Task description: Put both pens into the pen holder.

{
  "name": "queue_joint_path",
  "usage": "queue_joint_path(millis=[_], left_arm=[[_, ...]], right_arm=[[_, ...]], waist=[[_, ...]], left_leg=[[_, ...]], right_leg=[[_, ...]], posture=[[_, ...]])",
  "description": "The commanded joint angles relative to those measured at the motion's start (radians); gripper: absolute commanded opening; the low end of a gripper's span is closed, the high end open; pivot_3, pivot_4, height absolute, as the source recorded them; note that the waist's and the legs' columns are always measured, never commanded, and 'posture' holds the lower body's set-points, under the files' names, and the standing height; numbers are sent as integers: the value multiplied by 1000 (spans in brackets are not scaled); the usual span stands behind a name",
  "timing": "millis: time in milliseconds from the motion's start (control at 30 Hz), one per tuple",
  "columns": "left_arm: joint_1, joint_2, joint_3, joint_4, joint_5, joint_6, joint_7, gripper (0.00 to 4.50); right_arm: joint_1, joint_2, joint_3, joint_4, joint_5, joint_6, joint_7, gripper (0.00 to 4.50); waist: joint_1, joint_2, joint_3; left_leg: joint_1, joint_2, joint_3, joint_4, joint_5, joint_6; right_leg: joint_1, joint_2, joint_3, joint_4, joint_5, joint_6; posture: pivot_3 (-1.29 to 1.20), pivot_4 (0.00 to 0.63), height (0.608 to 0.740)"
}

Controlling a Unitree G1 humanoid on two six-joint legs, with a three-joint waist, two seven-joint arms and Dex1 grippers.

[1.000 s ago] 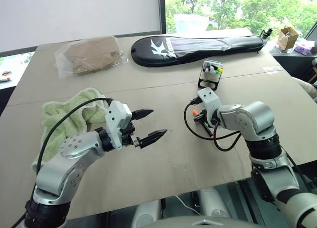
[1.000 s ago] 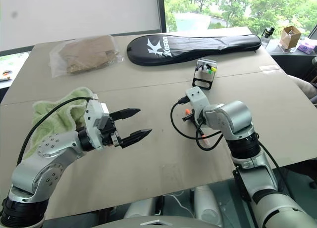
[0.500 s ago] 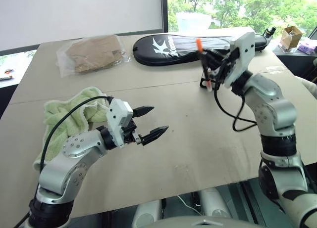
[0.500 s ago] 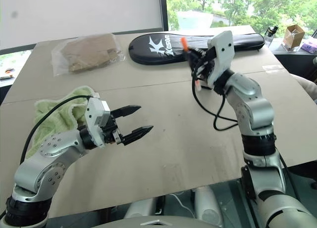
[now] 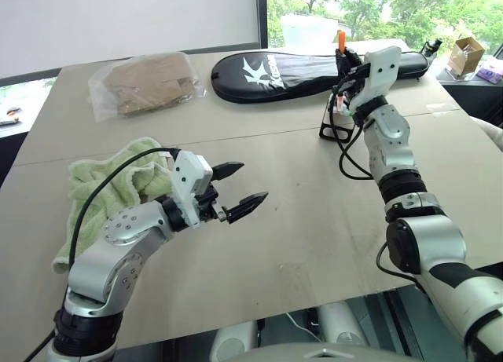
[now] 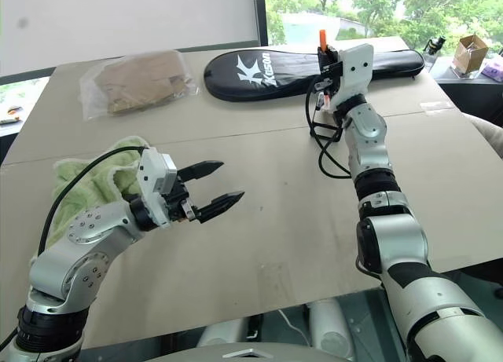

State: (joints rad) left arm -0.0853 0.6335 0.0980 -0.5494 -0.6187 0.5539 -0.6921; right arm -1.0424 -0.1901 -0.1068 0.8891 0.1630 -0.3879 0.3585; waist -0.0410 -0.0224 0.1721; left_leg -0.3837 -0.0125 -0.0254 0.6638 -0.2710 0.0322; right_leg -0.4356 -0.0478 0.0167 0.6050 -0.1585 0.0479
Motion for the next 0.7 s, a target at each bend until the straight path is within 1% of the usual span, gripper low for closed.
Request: queue_joint_path(millis=[33, 67, 100, 167, 233, 267, 300, 367, 467, 533, 600, 667, 700], left_arm=[[19, 1, 23, -67, -8, -1, 23, 4500], [24, 3, 27, -71, -10, 1, 25, 4500], [29, 4, 30, -74, -11, 0, 25, 4500], [39, 6, 33, -76, -11, -2, 23, 4500], [43, 7, 33, -72, -8, -7, 19, 4500], [43, 7, 32, -69, -7, -9, 17, 4500], [39, 5, 26, -61, -4, -13, 13, 4500], [34, 1, 16, -50, 1, -21, 8, 4500], [33, -3, 7, -37, 8, -33, -2, 4500], [42, -5, 6, -30, 14, -46, -13, 4500], [39, -7, 0, -20, 21, -54, -23, 4500], [32, -9, -5, -15, 25, -56, -25, 4500], [30, -10, -7, -14, 26, -56, -26, 4500]], right_arm=[[51, -45, 62, -207, 71, 280, 230, 21], [87, -71, 90, -301, 87, 413, 277, 21], [134, -113, 121, -430, 124, 584, 317, 21], [213, -189, 148, -663, 195, 857, 348, 21], [261, -277, 178, -822, 237, 1066, 383, 21], [275, -310, 187, -871, 250, 1143, 389, 21], [297, -367, 214, -910, 242, 1226, 402, 21], [327, -463, 290, -951, 201, 1308, 443, 21], [337, -543, 379, -985, 201, 1412, 493, 21], [357, -572, 435, -982, 169, 1392, 521, 21], [379, -578, 489, -947, 125, 1348, 532, 21], [386, -579, 522, -923, 96, 1327, 545, 960], [387, -579, 529, -918, 87, 1322, 551, 1272]], waist=[[0, 1, 0], [1, 1, 0], [7, 1, 1], [17, 3, 2], [27, 5, 3], [28, 5, 3], [28, 5, 3], [29, 5, 3], [27, 4, 3], [23, 4, 3], [21, 4, 3], [23, 3, 2], [23, 1, 1]], left_leg=[[0, 0, 0, 0, 0, 0], [0, 0, -1, 0, 0, 0], [0, 0, -1, 0, 0, 0], [-1, 0, -4, 0, 0, 1], [-1, 0, -4, 0, 0, 1], [-2, 0, -3, 0, 0, 1], [-2, -1, -3, 0, 0, 1], [-2, -1, -2, 1, 0, 1], [0, -1, -2, 3, 0, 1], [0, 0, 0, 3, 0, 1], [0, 0, 0, 3, 0, 1], [0, -1, 0, 4, 0, 1], [1, -1, 0, 4, 0, 1]], right_leg=[[0, 0, 0, 0, 0, 0], [0, 0, 0, 0, 0, 0], [0, 0, -1, 1, 0, 0], [0, -1, -4, 1, 0, 0], [0, -1, -4, 1, -1, -1], [-1, -1, -3, 1, -1, -2], [-1, -1, -3, 1, -2, -4], [-1, -1, -3, 1, -3, -4], [2, 0, -4, 0, -3, -3], [2, 0, -3, 0, -5, 0], [1, 1, -2, 0, -5, 0], [1, 1, -2, 1, -5, 0], [2, 1, -2, 1, -5, 0]], posture=[[0, 150, 740], [0, 150, 740], [0, 150, 740], [0, 150, 740], [0, 150, 740], [0, 150, 740], [0, 150, 740], [0, 150, 740], [0, 150, 740], [0, 150, 740], [0, 150, 740], [0, 150, 740], [0, 150, 740]])
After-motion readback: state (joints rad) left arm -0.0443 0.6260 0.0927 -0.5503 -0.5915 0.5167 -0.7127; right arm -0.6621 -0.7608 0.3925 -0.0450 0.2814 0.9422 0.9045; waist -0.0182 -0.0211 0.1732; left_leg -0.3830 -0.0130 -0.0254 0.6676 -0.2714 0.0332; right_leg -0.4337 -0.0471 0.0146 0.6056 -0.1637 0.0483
